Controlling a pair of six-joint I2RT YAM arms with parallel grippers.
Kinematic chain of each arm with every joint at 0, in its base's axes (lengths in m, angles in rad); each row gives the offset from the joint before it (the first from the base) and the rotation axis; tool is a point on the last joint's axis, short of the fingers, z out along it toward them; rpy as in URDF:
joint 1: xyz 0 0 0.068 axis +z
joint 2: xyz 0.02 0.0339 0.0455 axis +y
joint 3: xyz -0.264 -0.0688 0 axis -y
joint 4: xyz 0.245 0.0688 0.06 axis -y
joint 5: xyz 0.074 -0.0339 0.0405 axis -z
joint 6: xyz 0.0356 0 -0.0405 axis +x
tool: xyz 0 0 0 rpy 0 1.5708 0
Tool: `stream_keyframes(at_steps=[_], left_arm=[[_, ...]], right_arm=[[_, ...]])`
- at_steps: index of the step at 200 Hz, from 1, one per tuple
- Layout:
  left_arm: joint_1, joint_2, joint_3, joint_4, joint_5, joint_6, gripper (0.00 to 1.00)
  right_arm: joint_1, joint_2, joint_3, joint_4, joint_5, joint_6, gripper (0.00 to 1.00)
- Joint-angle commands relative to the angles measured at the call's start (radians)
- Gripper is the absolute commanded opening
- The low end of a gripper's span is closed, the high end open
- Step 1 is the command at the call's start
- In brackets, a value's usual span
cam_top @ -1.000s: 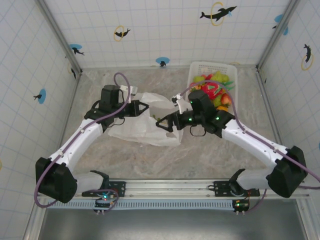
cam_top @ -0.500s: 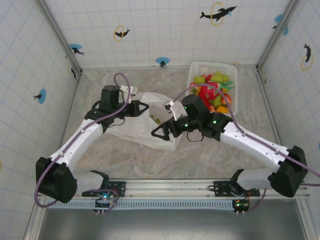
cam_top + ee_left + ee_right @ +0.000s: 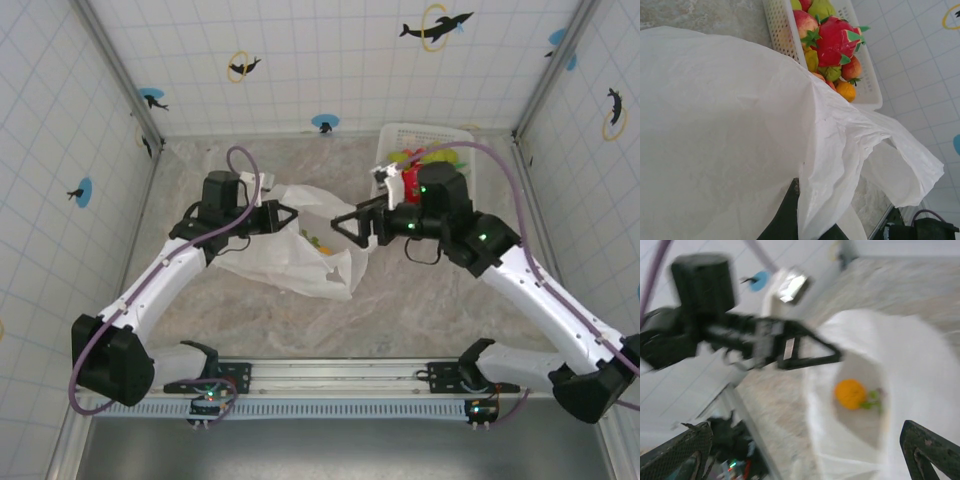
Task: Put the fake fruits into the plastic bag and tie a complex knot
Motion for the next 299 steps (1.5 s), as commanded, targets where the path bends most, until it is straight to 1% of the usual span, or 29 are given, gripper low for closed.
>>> stream_keyframes(at_steps=[1,13,28,43,56,82,101,125,146,172,216,245,274,299], left_arm=[[-0.026,-0.026,0.027,-0.025,-0.025,-0.034,0.0],[-0.034,-0.024,0.041,-0.037,-0.033,-0.038,0.0],[-0.039,-0.021,0.054,-0.051,-0.042,-0.043,0.0],[-0.041,-0.026,0.063,-0.062,-0.067,-0.05,0.0],[-0.041,-0.03,0.068,-0.068,-0.085,-0.085,0.0],[-0.041,-0.023,0.089,-0.079,-0.065,-0.112,0.0],[-0.041,-0.029,0.1,-0.104,-0.082,-0.104,0.0],[-0.042,-0.036,0.119,-0.15,-0.135,-0.085,0.0],[-0.042,-0.038,0.123,-0.155,-0.14,-0.083,0.0],[-0.041,-0.035,0.126,-0.156,-0.139,-0.079,0.0],[-0.041,-0.031,0.125,-0.163,-0.137,-0.073,0.0],[-0.041,-0.034,0.127,-0.164,-0.138,-0.071,0.0],[-0.041,-0.036,0.127,-0.169,-0.145,-0.067,0.0],[-0.041,-0.031,0.128,-0.174,-0.145,-0.063,0.0]], right_arm=[[-0.106,0.014,0.03,-0.151,0.201,-0.052,0.99],[-0.166,0.039,0.027,-0.182,0.274,-0.075,0.99],[-0.238,0.067,-0.009,-0.148,0.319,-0.065,1.0],[-0.301,0.091,-0.067,-0.075,0.305,-0.028,1.0],[-0.339,0.117,-0.106,-0.01,0.301,0.012,1.0],[-0.383,0.196,-0.145,0.073,0.313,0.116,1.0],[-0.376,0.249,-0.143,0.103,0.302,0.144,1.0],[-0.356,0.316,-0.127,0.108,0.251,0.126,0.99],[-0.323,0.377,-0.103,0.093,0.172,0.064,0.97],[-0.277,0.459,-0.055,0.055,0.153,-0.01,0.96],[-0.229,0.591,0.068,-0.025,0.18,-0.108,0.96],[-0.221,0.662,0.124,-0.077,0.205,-0.121,0.96],[-0.217,0.689,0.139,-0.106,0.266,-0.123,0.95],[-0.235,0.676,0.141,-0.141,0.358,-0.121,0.92]])
